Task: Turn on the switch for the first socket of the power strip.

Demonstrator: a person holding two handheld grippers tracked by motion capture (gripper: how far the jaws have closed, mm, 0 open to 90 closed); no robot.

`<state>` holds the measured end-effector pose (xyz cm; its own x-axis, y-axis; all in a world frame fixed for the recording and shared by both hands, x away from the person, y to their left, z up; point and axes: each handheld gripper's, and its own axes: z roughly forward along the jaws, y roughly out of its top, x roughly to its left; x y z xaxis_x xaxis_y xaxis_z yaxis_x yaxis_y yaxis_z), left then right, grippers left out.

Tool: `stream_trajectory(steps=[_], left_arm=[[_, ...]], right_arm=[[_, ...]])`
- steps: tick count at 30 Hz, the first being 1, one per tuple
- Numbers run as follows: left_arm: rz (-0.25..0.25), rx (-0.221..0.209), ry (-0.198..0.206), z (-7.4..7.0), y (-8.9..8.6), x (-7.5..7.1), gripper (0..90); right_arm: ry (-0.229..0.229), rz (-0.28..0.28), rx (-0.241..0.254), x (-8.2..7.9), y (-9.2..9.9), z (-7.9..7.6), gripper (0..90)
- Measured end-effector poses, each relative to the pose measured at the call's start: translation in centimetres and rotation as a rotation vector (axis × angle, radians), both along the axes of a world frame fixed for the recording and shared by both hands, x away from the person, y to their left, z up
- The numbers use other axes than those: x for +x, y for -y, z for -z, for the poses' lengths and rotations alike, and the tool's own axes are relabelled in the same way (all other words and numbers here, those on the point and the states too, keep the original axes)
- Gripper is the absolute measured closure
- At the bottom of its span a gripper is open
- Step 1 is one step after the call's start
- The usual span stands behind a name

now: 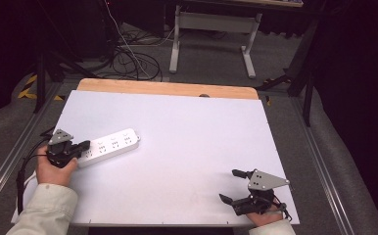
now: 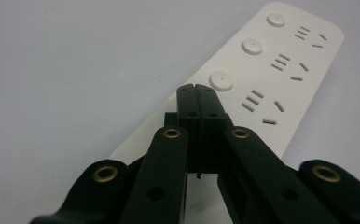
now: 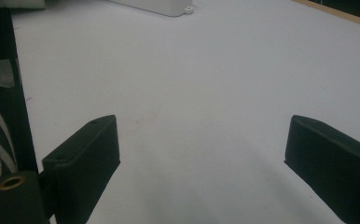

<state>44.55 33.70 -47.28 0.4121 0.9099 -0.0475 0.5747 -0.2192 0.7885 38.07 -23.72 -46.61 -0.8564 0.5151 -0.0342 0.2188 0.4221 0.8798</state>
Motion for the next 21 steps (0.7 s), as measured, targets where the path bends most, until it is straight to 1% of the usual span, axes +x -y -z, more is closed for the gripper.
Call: stream_trajectory(steps=[2, 4, 7, 9, 13, 15, 20, 21], left_arm=[[0.000, 0.013, -0.004, -0.4, 0.2, -0.1, 90.0], [0.009, 0.022, 0.003, -0.8, 0.4, -0.2, 90.0], [0.016, 0.045, 0.014, -1.5, 0.6, -0.6, 90.0], [0.026, 0.036, 0.026, -2.0, 0.7, -0.9, 90.0], [0.054, 0.018, 0.033, -3.1, 1.1, -1.4, 90.0], [0.066, 0.021, 0.026, -3.5, 1.4, -1.6, 90.0], [0.090, 0.040, 0.040, -4.4, 1.7, -2.0, 90.0], [0.091, 0.033, 0.041, -4.5, 1.8, -2.1, 90.0]], right_arm=[[-0.002, 0.006, 0.003, 0.0, 0.0, 0.0, 10.5], [0.001, 0.009, 0.003, 0.0, 0.0, 0.0, 10.4], [0.002, 0.011, 0.002, 0.0, 0.0, 0.0, 10.4], [0.002, 0.012, 0.003, -0.1, 0.1, 0.0, 10.4], [0.005, 0.014, 0.002, -0.1, 0.1, 0.0, 10.4], [0.003, 0.013, 0.000, 0.0, 0.1, 0.0, 10.4], [0.003, 0.009, 0.002, 0.1, 0.1, 0.0, 10.4], [0.002, 0.009, 0.002, 0.1, 0.1, 0.0, 10.4]])
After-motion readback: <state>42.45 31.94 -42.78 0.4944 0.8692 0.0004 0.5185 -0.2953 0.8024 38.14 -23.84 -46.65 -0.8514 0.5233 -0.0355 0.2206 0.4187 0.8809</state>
